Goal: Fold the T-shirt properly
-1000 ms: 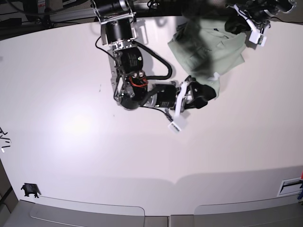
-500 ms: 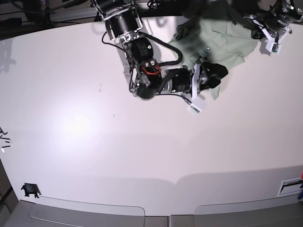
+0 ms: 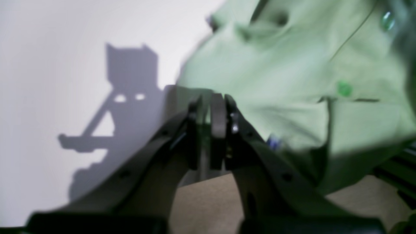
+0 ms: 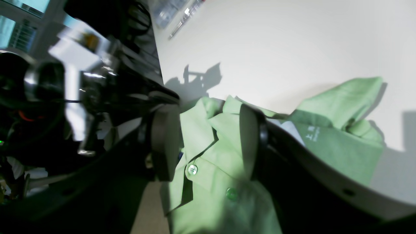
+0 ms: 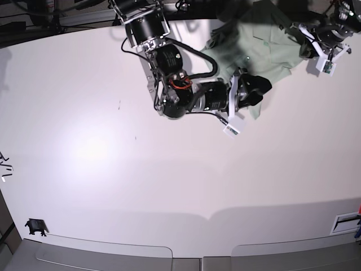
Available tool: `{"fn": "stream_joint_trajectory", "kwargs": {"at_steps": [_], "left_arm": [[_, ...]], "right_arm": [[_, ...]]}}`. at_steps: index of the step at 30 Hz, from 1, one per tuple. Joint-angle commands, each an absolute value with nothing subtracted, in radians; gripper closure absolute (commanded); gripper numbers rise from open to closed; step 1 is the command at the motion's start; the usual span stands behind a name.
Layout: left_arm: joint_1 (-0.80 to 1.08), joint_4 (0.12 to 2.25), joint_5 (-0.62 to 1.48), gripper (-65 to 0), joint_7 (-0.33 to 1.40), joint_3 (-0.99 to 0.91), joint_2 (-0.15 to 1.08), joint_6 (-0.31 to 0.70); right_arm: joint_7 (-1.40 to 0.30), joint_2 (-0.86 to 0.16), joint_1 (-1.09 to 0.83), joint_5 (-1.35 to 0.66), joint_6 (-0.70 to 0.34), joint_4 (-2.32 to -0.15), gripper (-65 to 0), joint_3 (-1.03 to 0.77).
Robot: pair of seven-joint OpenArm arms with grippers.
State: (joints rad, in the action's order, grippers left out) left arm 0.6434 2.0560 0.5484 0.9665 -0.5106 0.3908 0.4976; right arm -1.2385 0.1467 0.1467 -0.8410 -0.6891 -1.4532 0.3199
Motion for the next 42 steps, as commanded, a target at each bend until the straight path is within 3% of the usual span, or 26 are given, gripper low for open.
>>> {"fn": "stream_joint_trajectory", "kwargs": {"at_steps": [1,4,8,16,25,39,42], "left_arm": [[0.649,2.095,0.558,-3.4,0.957,-0.518,0.402,0.498],[0.649,2.165,0.558,-3.5,0.973,-0.518,0.402,0.5],[0.648,2.248,0.557,-3.4,0.972,-0.518,0.402,0.5],[0.649,2.27,0.536,-3.4,0.972,-0.518,0.402,0.491],[0.648,2.27,0.383,-3.5,0.963,-0.518,0.399,0.363],[0.648,2.27,0.341,-3.5,0.926,-0.518,0.399,0.321],[0.648,2.27,0.341,-3.5,0.926,-0.518,0.399,0.321]], "right_arm": [[-1.219,0.157,0.169,-0.877,-0.698,-1.468,-28.3,0.322],[-1.221,0.157,0.173,-0.92,-0.698,-1.468,-22.0,0.322],[-1.29,0.157,0.197,-0.982,-0.698,-1.468,0.0,0.341],[-1.396,0.157,0.297,-0.976,-0.698,-1.468,0.0,0.623],[-1.253,0.157,0.318,-0.603,-0.698,-1.446,0.0,0.942],[-1.095,0.123,0.318,-0.231,-0.698,-1.111,0.0,0.954],[-1.063,0.086,0.318,-0.079,-0.554,-1.076,0.0,0.918]]}}
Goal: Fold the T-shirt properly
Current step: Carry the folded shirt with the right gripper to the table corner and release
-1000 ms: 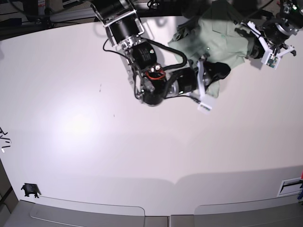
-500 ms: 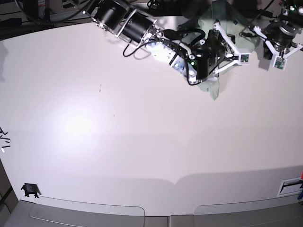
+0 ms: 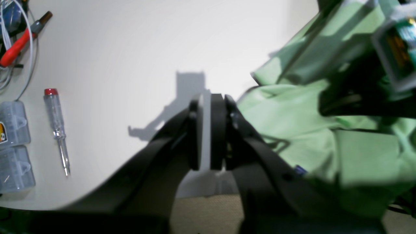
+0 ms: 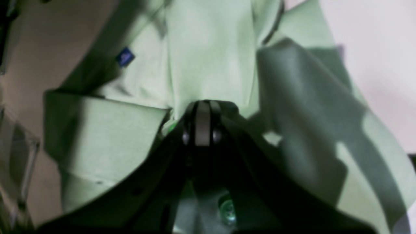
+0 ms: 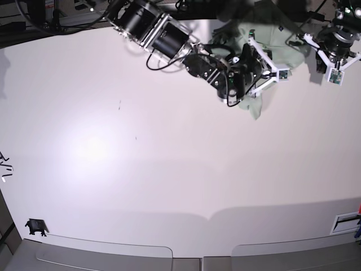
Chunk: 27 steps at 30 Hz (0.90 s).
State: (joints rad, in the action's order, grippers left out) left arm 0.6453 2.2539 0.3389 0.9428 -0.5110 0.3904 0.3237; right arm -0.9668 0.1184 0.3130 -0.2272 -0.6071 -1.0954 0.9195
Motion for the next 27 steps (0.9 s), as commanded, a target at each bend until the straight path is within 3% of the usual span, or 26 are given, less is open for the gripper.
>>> {"fn": "stream_joint_trajectory", "kwargs": {"at_steps": [1,4,12,27], "left_arm": [[0.648,2.27,0.341,-3.5,0.926,-0.518,0.399,0.321],[0.648,2.27,0.341,-3.5,0.918,-0.518,0.399,0.321],[0.648,2.27,0.342,-3.5,0.91,-0.518,0.399,0.321],[0.648,2.27,0.405,-3.5,0.864,-0.518,0.4,0.321]], "right_arm": [[-1.06,0.07,0.318,-0.048,-0.508,-1.076,0.0,0.894],[-1.058,0.023,0.318,-0.007,-0.443,-1.076,0.0,0.781],[-1.059,-0.105,0.318,-0.009,-0.435,-1.076,0.0,0.346],[-1.146,-0.43,0.248,-0.208,-0.406,-1.076,0.0,-0.364]]}}
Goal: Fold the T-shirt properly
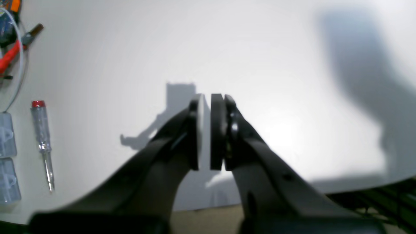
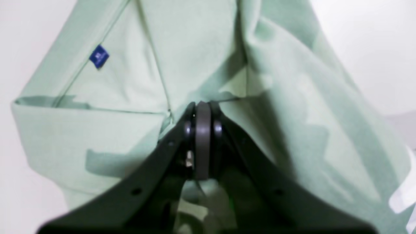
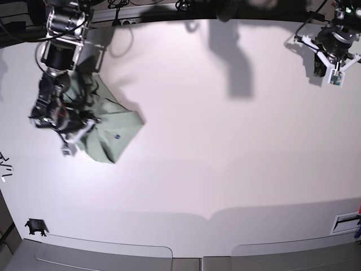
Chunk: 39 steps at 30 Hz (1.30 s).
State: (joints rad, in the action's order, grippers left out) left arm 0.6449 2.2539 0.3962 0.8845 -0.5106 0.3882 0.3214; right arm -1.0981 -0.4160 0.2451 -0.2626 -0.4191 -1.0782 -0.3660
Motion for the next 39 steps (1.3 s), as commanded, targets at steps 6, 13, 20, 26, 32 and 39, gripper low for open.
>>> {"fn": "stream_joint_trajectory", "kwargs": {"at_steps": [6,13,20,26,32,39], "left_arm": [[0.645,2.27,0.418,-3.4,0.84,-0.518,0.403,0.322],[0.645,2.27,0.421,-3.5,0.843,-0.518,0.403,0.322],[0.645,2.27,0.424,-3.5,0.844,-0.518,0.45,0.321],[0.645,2.27,0.424,-3.5,0.843,-0.518,0.453,0.321],[0.645,2.27,0.425,-3.5,0.836,-0.518,0.452,0.321],[0.646,2.27,0.424,-3.5,0.836,-0.518,0.452,0.321]], "right_arm": [[-1.145,-0.511,0.115,-0.225,-0.406,-1.076,0.0,-0.533],[-1.14,-0.518,-0.033,-0.27,-0.406,-1.076,0.0,-0.723],[-1.134,-0.519,-0.086,-0.272,-0.406,-1.076,0.0,-0.834],[-1.122,-0.53,-0.089,-0.3,-0.402,-1.076,0.0,-0.907],[-1.077,-0.549,-0.051,-0.432,-0.403,-1.076,0.0,-0.951],[-1.082,-0.627,0.156,-0.641,-0.408,-1.077,0.0,-0.964]]}}
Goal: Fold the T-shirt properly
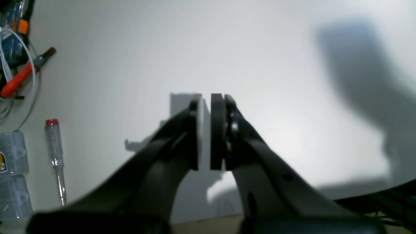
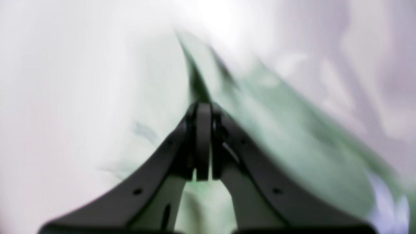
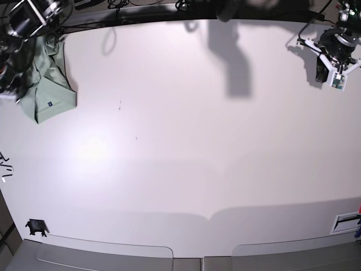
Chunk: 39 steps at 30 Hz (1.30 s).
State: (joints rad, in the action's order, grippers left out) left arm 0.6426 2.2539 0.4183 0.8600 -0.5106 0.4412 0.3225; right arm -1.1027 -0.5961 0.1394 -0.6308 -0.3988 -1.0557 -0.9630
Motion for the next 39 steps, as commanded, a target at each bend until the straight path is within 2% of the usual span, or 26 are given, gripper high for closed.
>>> {"fn": "stream_joint_trajectory", "kwargs": {"at_steps": [1,4,7,9,12,15,23,30,34,39], "left_arm": [[0.646,2.27,0.425,-3.5,0.836,-0.518,0.452,0.321],[0.646,2.27,0.424,-3.5,0.836,-0.518,0.451,0.321],[0.649,2.27,0.433,-3.2,0.836,-0.518,0.45,0.321],[0.649,2.27,0.468,0.0,0.842,-0.518,0.441,0.321],[0.651,2.271,0.519,0.0,0.843,-0.518,0.403,0.322],[0.675,2.273,0.575,0.0,0.843,-0.518,0.356,0.341],[0.794,2.299,0.757,0.0,0.873,-0.518,0.271,0.527],[0.918,2.356,0.883,0.0,0.992,-0.518,0.264,0.667],[1.015,2.356,0.926,0.0,1.089,-0.517,0.266,0.698],[1.13,2.356,0.925,0.0,1.21,-0.517,0.266,0.698]], "right_arm": [[-1.087,-0.638,0.191,-0.686,-0.421,-1.077,0.0,-0.964],[-1.147,-0.665,0.29,-0.847,-0.515,-1.078,0.0,-0.964],[-1.293,-0.676,0.375,-1.065,-0.617,-1.082,0.0,-0.964],[-1.396,-0.675,0.396,-1.254,-0.67,-1.101,0.0,-0.962],[-1.396,-0.675,0.392,-1.484,-0.698,-1.138,0.0,-0.962],[-1.396,-0.673,0.351,-1.484,-0.698,-1.208,0.0,-0.961],[-1.396,-0.663,0.121,-1.484,-0.698,-1.532,0.0,-0.961],[-1.396,-0.583,-0.104,-1.484,-0.698,-1.919,0.0,-0.937],[-1.396,-0.525,-0.255,-1.484,-0.698,-2.108,0.0,-0.832],[-1.396,-0.498,-0.451,-1.484,-0.698,-2.199,0.0,-0.572]]}}
